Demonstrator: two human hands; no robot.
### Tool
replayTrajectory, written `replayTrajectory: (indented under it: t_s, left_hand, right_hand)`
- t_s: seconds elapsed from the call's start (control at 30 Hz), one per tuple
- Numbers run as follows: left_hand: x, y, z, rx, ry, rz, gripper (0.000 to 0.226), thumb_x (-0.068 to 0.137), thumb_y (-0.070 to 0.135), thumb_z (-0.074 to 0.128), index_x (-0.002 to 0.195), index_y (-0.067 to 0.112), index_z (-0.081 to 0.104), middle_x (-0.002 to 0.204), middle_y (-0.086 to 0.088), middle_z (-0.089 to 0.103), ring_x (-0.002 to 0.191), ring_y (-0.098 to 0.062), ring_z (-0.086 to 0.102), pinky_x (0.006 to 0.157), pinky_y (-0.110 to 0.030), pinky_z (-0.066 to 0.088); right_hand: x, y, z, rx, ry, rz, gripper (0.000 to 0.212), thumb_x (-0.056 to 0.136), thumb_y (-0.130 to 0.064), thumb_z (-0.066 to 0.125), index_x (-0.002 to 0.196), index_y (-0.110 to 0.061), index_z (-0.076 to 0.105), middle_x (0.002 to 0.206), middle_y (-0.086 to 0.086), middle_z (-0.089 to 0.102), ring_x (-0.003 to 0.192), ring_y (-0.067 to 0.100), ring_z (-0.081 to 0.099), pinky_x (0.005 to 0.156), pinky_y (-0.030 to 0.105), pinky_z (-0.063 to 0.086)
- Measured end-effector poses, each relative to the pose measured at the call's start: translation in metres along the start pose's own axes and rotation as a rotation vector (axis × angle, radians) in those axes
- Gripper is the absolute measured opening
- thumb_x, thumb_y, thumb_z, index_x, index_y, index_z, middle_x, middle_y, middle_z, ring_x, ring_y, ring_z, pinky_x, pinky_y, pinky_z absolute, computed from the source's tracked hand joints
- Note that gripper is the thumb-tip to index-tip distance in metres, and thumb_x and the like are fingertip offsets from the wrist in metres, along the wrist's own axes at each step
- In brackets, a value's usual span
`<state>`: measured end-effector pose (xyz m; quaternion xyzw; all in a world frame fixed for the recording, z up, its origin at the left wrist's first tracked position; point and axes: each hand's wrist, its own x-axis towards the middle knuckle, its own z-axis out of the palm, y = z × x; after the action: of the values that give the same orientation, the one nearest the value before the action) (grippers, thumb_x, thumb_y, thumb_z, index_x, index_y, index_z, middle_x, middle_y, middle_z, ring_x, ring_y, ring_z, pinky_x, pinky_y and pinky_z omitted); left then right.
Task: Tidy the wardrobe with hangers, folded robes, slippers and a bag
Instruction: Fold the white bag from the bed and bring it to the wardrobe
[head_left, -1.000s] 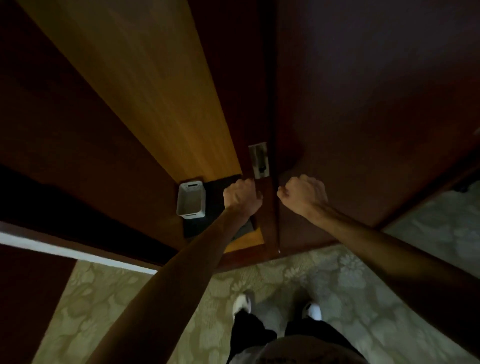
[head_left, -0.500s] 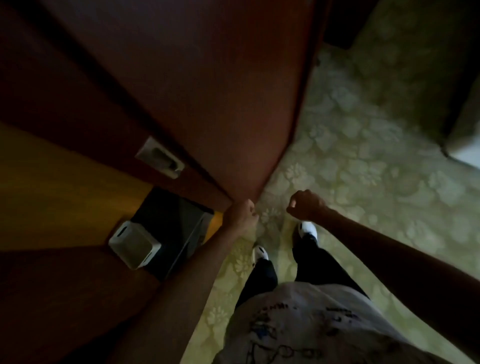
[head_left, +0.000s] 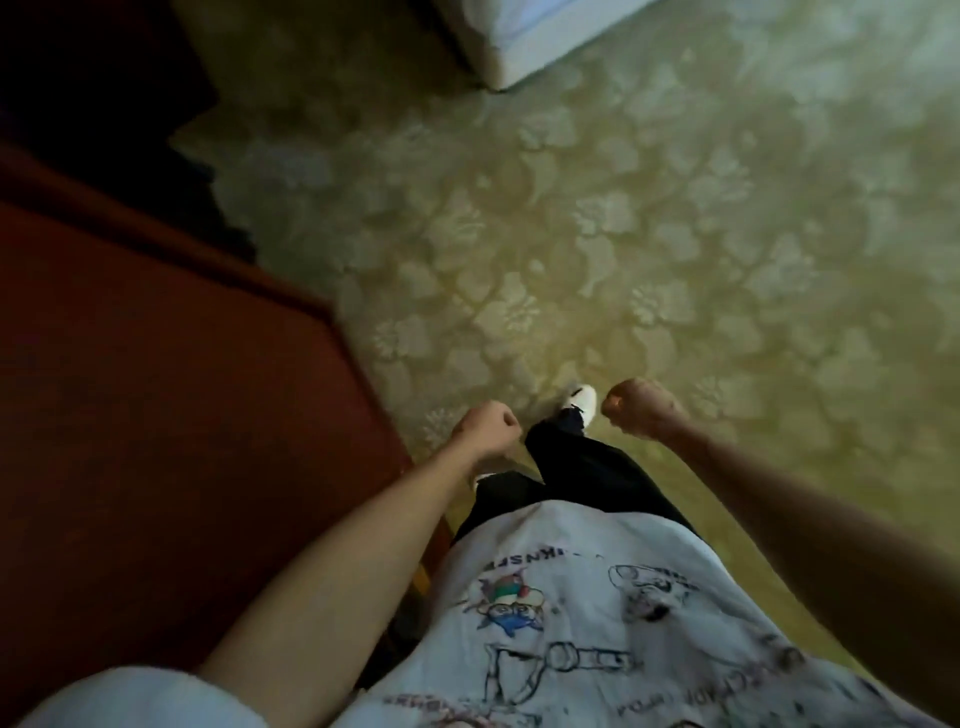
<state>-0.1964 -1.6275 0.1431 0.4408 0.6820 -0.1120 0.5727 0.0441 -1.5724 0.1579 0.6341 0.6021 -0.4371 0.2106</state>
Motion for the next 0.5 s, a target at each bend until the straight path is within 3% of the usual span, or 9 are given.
replayTrajectory:
  t_s: [0.07, 0.13, 0.27, 0.5]
  left_hand:
    - [0.019, 0.035, -0.003, 0.078, -0.038, 0.019, 0.019, 0.093, 0.018, 0.057, 0.095, 0.008, 0.074, 0.092, -0.010, 0.076, 0.090, -0.029, 0.072, 0.084, -0.041, 0.060]
    - [0.036, 0.069, -0.007, 0.137, -0.075, 0.027, 0.018, 0.095, 0.018, 0.057, 0.096, 0.010, 0.073, 0.090, -0.009, 0.077, 0.085, -0.025, 0.073, 0.080, -0.037, 0.060]
    - [0.069, 0.122, -0.024, 0.173, -0.061, -0.010, 0.014, 0.098, 0.017, 0.056, 0.092, 0.014, 0.068, 0.086, -0.008, 0.075, 0.069, -0.019, 0.068, 0.062, -0.027, 0.053]
    - [0.111, 0.181, -0.069, 0.197, -0.005, -0.059, 0.016, 0.099, 0.012, 0.053, 0.091, 0.008, 0.066, 0.078, -0.009, 0.070, 0.063, -0.019, 0.063, 0.054, -0.027, 0.050]
  right_hand:
    - [-0.005, 0.048, -0.005, 0.125, -0.001, 0.074, 0.035, 0.075, -0.039, 0.049, 0.071, -0.010, 0.067, 0.072, 0.008, 0.072, 0.070, 0.028, 0.070, 0.067, 0.037, 0.060]
    - [-0.013, 0.090, -0.003, 0.215, -0.019, 0.162, 0.025, 0.086, -0.027, 0.056, 0.078, -0.008, 0.071, 0.075, 0.005, 0.073, 0.071, 0.022, 0.071, 0.071, 0.037, 0.061]
    - [-0.015, 0.156, -0.004, 0.348, -0.049, 0.278, 0.023, 0.091, -0.022, 0.059, 0.082, -0.007, 0.074, 0.073, 0.004, 0.074, 0.067, 0.020, 0.072, 0.071, 0.038, 0.062]
    - [0.035, 0.161, -0.077, 0.436, -0.006, 0.252, 0.026, 0.092, -0.023, 0.060, 0.078, -0.006, 0.074, 0.073, 0.006, 0.074, 0.067, 0.020, 0.072, 0.069, 0.037, 0.062]
